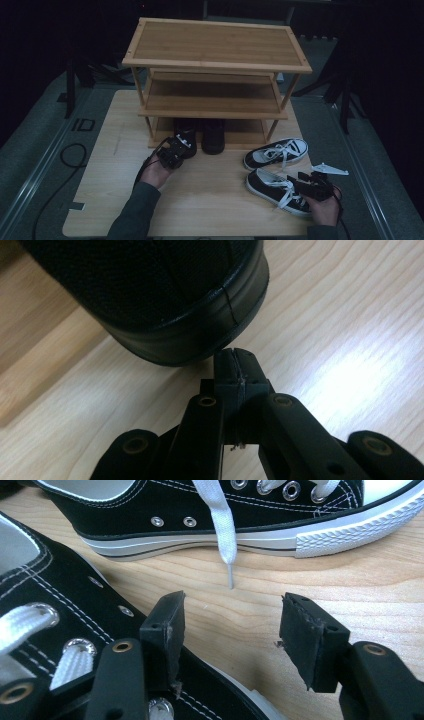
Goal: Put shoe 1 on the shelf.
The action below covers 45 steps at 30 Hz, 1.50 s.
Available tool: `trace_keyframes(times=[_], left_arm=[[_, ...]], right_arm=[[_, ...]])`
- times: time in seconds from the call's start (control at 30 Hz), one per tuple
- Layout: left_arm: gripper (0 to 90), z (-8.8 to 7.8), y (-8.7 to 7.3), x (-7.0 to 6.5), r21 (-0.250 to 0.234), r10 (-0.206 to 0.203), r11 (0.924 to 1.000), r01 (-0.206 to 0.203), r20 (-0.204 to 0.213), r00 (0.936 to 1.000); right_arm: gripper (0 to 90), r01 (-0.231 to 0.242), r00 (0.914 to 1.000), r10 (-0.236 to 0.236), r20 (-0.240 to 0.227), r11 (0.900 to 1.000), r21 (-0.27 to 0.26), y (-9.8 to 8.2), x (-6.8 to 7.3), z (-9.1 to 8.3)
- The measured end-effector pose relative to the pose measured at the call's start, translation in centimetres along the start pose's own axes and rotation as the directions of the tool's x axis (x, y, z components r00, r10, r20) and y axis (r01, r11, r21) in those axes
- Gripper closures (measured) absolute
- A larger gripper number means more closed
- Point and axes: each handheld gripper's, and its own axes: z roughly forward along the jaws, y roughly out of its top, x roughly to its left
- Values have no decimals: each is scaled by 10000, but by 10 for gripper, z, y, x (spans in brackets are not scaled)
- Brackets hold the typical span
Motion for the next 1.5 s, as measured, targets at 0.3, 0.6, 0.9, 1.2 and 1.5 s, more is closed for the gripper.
trace_keyframes(times=[0.3, 0.6, 0.9, 1.2, 1.5], left_arm=[[900, 7, 16, -4, 64, 105, 9999, -105, 71, 9999], [900, 11, 22, -3, 41, 21, 10000, -21, 65, 10000], [813, 8, 20, -8, -51, 291, 9996, -290, 256, 9992], [683, 3, 13, -7, -273, 260, 9993, -241, 731, 9970], [603, -5, 4, -8, -317, 312, 9991, -287, 834, 9960]], right_arm=[[431, -11, 10000, 11, -14, 10000, 10, 0, 0, 0], [431, -2, 10000, 2, -7, 10000, 3, 0, 0, 0], [431, 15, 10000, -15, -11, 10000, 20, 0, 0, 0], [431, 11, 10000, -11, -55, 10000, 67, 1, 0, 0], [431, 3, 10000, -3, -1, 10000, 86, 1, 1, 0]])
